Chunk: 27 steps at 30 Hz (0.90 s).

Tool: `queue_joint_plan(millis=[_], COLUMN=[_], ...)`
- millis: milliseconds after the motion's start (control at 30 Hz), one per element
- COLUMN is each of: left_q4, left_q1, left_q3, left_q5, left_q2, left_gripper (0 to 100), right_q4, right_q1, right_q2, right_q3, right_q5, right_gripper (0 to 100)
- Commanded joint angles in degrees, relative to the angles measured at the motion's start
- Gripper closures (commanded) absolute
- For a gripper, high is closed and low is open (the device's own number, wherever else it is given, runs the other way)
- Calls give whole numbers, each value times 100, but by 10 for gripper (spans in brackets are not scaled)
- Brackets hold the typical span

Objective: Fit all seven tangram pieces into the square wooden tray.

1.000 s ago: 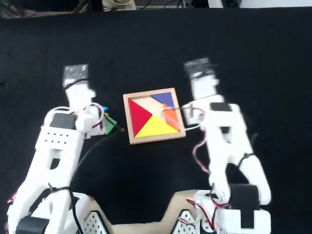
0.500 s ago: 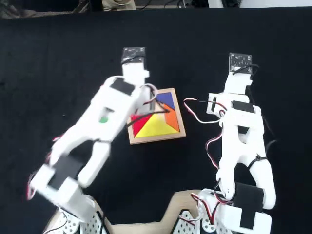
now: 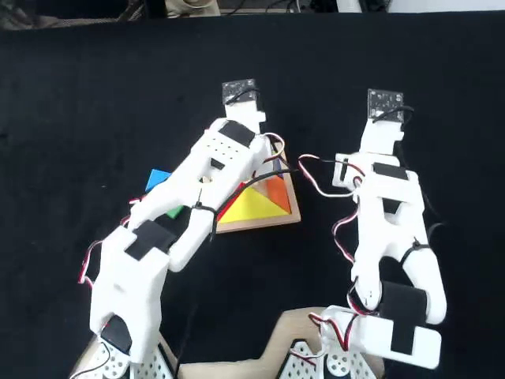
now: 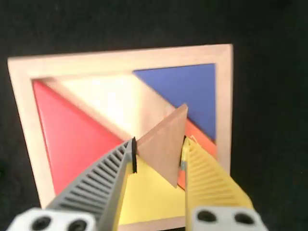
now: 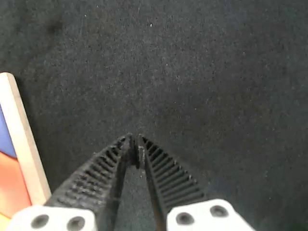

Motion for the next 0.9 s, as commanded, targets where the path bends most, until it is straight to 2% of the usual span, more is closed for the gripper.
queue_joint_plan(millis=[0,200,367,533,700,867], left_q4=[44,105,914,1389,1371,695], left_q1=[57,154,321,312,251,-101], left_q3=[-312,-321,-716,-1095,-1147,-1042], left_q5=[387,440,765,782,756,229], left_q2=[26,53,70,114,114,132], left_gripper=[865,864,761,760,761,762], right_q4=[-62,-62,-62,-62,-53,-53], right_q1=[97,97,-9,-26,-26,-26], right_q2=[-4,-4,-4,-4,-4,-4], right_q3=[-330,-330,-330,-330,-321,-312], right_q5=[-9,-9,0,0,0,0], right_gripper=[987,987,987,987,987,987])
